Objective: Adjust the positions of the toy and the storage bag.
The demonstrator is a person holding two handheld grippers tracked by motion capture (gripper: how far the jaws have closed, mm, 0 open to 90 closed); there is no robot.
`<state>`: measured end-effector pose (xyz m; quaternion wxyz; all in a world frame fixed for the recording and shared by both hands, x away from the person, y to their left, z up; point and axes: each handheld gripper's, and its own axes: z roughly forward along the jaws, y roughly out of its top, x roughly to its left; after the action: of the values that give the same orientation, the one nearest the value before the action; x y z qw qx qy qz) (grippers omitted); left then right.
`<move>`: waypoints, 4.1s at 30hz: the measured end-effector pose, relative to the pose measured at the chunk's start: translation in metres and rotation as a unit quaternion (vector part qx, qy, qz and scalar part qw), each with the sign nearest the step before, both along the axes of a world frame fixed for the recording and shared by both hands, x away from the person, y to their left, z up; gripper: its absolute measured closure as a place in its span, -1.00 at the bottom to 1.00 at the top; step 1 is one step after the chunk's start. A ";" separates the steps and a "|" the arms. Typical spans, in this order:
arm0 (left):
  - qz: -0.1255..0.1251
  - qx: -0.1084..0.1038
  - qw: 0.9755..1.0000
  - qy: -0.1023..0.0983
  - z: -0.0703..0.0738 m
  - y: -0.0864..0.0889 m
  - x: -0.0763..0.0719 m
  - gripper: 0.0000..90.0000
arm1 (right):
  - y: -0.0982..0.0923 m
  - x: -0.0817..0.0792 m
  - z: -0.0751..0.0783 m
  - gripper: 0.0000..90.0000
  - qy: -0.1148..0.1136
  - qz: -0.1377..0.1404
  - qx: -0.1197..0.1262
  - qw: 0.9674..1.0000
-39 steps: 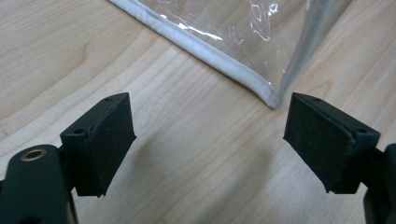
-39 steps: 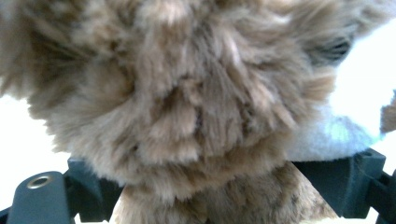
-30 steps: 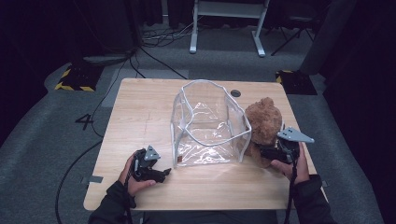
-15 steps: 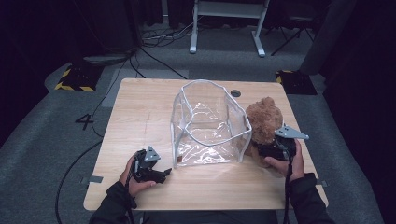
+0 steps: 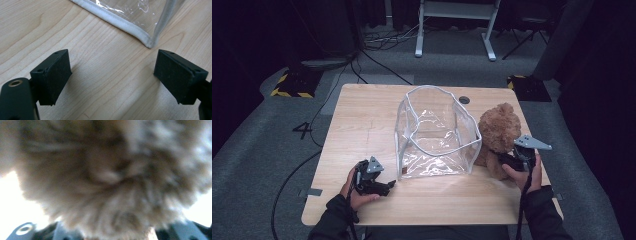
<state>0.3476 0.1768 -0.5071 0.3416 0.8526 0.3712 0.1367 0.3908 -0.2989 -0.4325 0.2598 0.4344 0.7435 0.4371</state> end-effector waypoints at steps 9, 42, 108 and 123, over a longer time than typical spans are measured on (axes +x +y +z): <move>0.000 0.000 1.000 0.000 0.000 0.000 0.000 -0.69 | -0.019 -0.010 0.000 0.44 -0.027 0.023 0.012 0.999; -0.003 0.000 1.000 0.000 0.000 0.000 0.001 -0.69 | -0.039 -0.027 0.007 0.64 -0.057 0.049 0.026 0.997; -0.004 -0.002 1.000 -0.001 0.000 0.000 0.002 -0.69 | -0.030 -0.017 0.007 0.45 -0.028 0.008 0.009 1.000; -0.004 -0.002 1.000 -0.001 0.000 0.000 0.002 -0.69 | -0.047 -0.028 0.022 0.45 -0.069 0.007 0.044 0.997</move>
<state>0.3495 0.1768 -0.5074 0.3437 0.8535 0.3675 0.1352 0.3630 -0.3456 -0.4109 0.2881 0.4089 0.7067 0.5004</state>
